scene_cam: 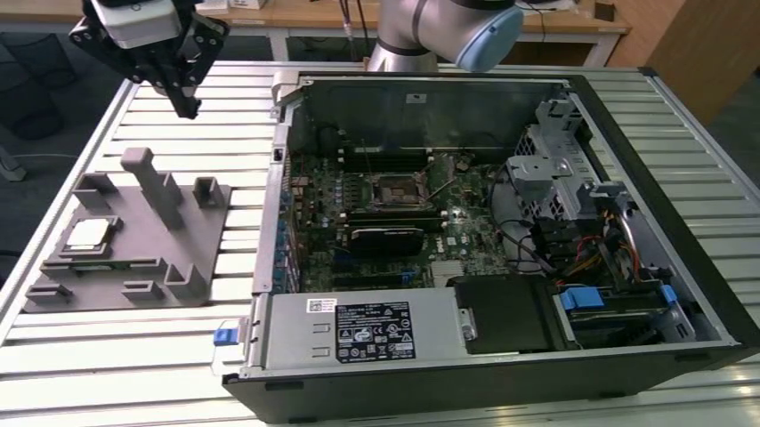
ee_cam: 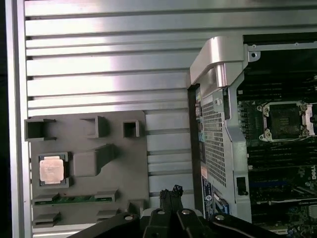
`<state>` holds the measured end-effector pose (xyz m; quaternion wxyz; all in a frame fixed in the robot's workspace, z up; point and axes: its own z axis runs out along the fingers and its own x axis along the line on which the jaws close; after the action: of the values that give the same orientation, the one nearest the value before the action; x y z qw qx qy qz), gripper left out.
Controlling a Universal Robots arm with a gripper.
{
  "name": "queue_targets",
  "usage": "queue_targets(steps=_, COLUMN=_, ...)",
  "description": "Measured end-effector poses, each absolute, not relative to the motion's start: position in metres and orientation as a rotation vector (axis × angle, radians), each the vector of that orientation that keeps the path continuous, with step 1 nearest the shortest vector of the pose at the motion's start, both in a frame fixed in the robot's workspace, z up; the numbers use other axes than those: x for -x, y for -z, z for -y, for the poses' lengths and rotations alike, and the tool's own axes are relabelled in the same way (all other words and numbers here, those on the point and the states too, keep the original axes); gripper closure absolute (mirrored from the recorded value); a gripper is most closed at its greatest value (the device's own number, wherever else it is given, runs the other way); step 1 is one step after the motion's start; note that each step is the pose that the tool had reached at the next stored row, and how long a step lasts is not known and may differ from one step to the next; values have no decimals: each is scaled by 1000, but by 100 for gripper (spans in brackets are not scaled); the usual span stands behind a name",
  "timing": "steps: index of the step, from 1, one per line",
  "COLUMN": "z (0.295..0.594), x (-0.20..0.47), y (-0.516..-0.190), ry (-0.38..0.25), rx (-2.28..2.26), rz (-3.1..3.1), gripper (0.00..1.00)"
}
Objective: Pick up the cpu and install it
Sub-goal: 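Reach for the cpu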
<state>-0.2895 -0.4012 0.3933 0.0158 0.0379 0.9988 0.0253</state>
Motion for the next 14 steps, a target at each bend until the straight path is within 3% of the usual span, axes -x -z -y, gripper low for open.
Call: queue_targets(steps=14, z=403, x=325, y=-393, ry=-87, rx=-118, rz=-3104, gripper=89)
